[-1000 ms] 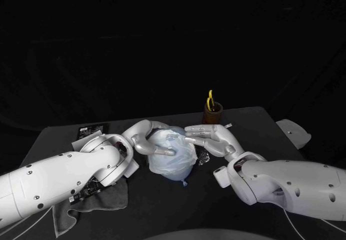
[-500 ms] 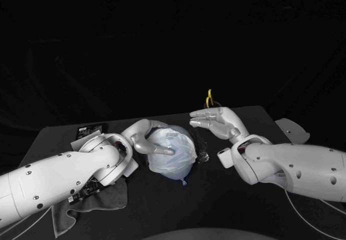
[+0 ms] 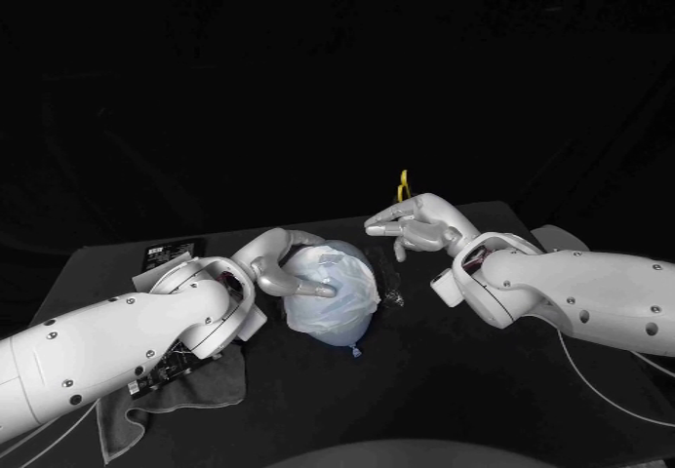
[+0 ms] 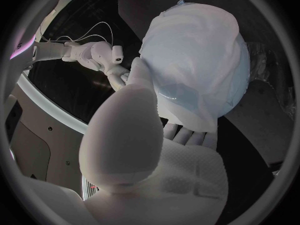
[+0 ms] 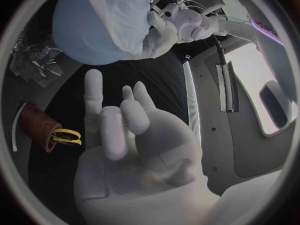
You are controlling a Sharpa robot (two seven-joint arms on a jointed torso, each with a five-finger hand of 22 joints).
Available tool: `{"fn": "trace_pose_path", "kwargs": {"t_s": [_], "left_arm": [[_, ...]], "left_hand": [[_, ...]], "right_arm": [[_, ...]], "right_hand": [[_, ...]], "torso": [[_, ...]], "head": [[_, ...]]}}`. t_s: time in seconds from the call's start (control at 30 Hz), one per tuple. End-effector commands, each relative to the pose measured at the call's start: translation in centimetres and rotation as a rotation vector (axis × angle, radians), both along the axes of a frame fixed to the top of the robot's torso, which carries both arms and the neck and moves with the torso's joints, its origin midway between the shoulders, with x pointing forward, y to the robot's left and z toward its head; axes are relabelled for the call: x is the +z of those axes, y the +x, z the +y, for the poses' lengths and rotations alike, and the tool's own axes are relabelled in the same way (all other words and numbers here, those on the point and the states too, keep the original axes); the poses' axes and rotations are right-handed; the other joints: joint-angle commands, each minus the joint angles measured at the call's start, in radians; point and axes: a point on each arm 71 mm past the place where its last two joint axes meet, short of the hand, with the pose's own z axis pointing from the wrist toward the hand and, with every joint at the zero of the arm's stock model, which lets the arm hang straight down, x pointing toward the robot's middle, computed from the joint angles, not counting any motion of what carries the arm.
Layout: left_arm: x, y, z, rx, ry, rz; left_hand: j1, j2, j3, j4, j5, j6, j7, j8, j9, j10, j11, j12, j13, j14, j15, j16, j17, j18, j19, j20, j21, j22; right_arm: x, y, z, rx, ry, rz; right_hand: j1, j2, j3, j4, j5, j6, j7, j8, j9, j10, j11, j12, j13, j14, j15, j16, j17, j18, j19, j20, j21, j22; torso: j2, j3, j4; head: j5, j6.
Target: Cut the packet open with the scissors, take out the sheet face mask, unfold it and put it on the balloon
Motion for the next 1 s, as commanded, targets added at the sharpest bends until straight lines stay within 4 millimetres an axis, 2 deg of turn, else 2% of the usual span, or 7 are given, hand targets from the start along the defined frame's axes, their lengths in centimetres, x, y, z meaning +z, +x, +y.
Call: {"fn": "trace_pose_path", "kwargs": {"t_s": [0.03,0.17,0.47,0.77,0.87,1.0], "left_arm": [[-0.1,0.0,0.0,-0.003,0.001,0.005],[-0.2,0.1,0.1,0.000,0.003,0.005],[-0.3,0.3,0.4,0.008,0.008,0.006],[-0.3,0.3,0.4,0.007,0.008,0.009],[-0.3,0.3,0.4,0.006,0.007,0.009],[-0.2,0.3,0.4,0.006,0.006,0.010]], "left_hand": [[0.012,0.001,0.007,0.000,0.003,0.008,0.112,0.003,0.001,0.005,-0.003,0.003,0.001,0.000,-0.008,0.006,0.001,0.007,-0.010,0.000,-0.005,0.000],[0.012,0.001,0.007,0.000,0.003,0.008,0.112,0.003,0.001,0.005,-0.003,0.003,0.001,0.000,-0.008,0.006,0.001,0.007,-0.010,0.000,-0.005,0.000],[0.015,0.002,0.010,0.000,0.003,0.008,0.112,0.003,0.001,0.006,-0.004,0.003,0.001,0.000,-0.010,0.006,0.001,0.007,-0.011,0.000,-0.005,0.000],[0.017,0.002,0.011,0.000,0.003,0.008,0.111,0.003,0.001,0.006,-0.005,0.003,0.001,0.000,-0.011,0.005,0.001,0.008,-0.012,0.000,-0.005,0.000],[0.018,0.002,0.011,0.000,0.003,0.007,0.110,0.003,0.001,0.006,-0.006,0.003,0.001,-0.001,-0.011,0.005,0.001,0.008,-0.012,0.000,-0.005,0.000],[0.018,0.002,0.011,0.000,0.003,0.007,0.110,0.003,0.001,0.005,-0.006,0.003,0.001,-0.001,-0.012,0.005,0.001,0.008,-0.013,0.000,-0.005,0.000]], "right_arm": [[-0.9,-0.6,-0.3,0.000,-0.131,0.103],[-1.2,-1.8,-1.0,-0.043,-0.170,0.094],[-1.9,-3.9,-1.5,-0.106,-0.212,0.046],[-2.9,-5.0,-0.4,-0.090,-0.226,0.050],[-3.2,-5.1,0.1,-0.081,-0.227,0.052],[-3.4,-5.1,0.6,-0.070,-0.229,0.052]], "right_hand": [[-0.032,-0.012,-0.038,0.003,0.009,0.008,0.002,0.008,0.009,0.050,0.005,0.259,0.345,0.062,0.006,0.036,0.090,-0.019,0.010,0.001,0.051,0.053],[-0.052,-0.024,-0.076,0.010,0.009,0.009,0.001,0.014,0.018,0.056,0.006,0.276,0.365,0.068,0.007,0.049,0.120,-0.020,0.006,0.003,0.068,0.071],[-0.074,-0.039,-0.129,0.030,0.020,0.011,-0.002,0.025,0.033,0.059,0.005,0.284,0.378,0.072,0.007,0.059,0.140,-0.019,-0.004,0.004,0.079,0.085],[-0.102,-0.058,-0.155,0.060,0.032,0.007,-0.004,0.034,0.046,0.056,0.004,0.278,0.375,0.069,0.006,0.058,0.135,-0.017,-0.018,0.004,0.077,0.085],[-0.111,-0.070,-0.154,0.072,0.022,0.003,-0.003,0.036,0.050,0.053,0.005,0.271,0.370,0.067,0.007,0.056,0.130,-0.015,-0.029,0.005,0.069,0.077],[-0.112,-0.073,-0.154,0.078,0.013,0.001,-0.003,0.037,0.052,0.052,0.005,0.271,0.370,0.066,0.008,0.056,0.130,-0.015,-0.033,0.005,0.068,0.076]], "torso": [[-0.001,0.0000,-0.0008],[-0.001,0.0011,-0.0010],[-0.002,0.0031,-0.0022],[0.000,0.0018,-0.0010],[0.000,0.0006,-0.0002],[0.000,0.0001,0.0000]], "head": [[-0.001,-0.006],[-0.004,-0.012],[-0.008,-0.016],[-0.009,-0.018],[-0.011,-0.019],[-0.012,-0.020]]}}
